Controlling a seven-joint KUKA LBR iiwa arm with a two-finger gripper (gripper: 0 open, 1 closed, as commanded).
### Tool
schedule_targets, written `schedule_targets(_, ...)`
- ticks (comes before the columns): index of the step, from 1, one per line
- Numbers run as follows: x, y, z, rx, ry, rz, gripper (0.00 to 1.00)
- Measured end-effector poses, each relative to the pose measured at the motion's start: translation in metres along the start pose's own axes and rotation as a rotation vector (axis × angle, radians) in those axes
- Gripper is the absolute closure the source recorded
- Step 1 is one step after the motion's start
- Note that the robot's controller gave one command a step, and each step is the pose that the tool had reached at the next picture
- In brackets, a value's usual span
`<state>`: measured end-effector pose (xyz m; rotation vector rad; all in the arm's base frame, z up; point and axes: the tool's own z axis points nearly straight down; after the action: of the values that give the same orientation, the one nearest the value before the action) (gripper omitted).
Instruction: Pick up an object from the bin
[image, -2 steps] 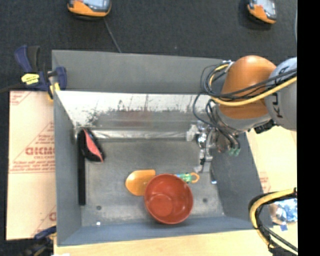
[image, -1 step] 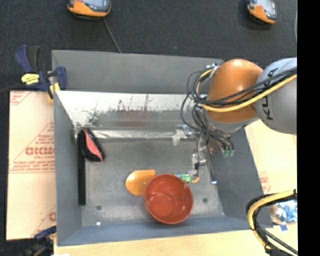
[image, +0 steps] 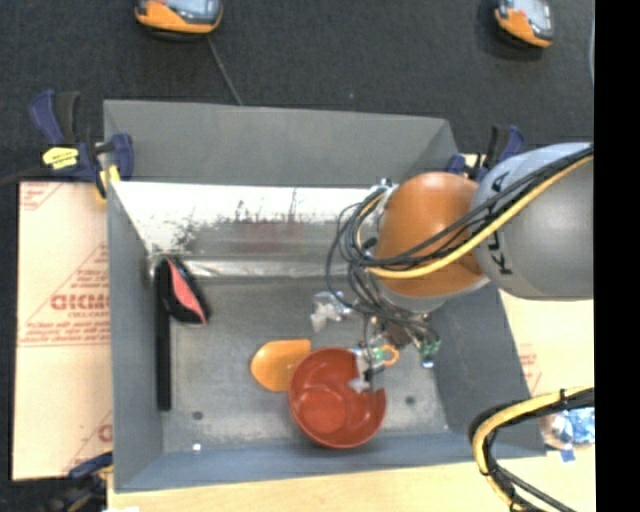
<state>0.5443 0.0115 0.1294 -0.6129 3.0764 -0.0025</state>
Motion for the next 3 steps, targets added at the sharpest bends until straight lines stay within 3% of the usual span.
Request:
schedule_targets(1, 0.039, 0.015, -0.016, 0.0, -0.005, 0.1, 0.0)
schedule_targets(2, 0.045, 0.014, 0.045, -0.003, -0.006, 0.204, 0.0)
schedule_targets(3, -0.011, -0.012, 0.05, 0.002, -0.009, 0.086, 0.0)
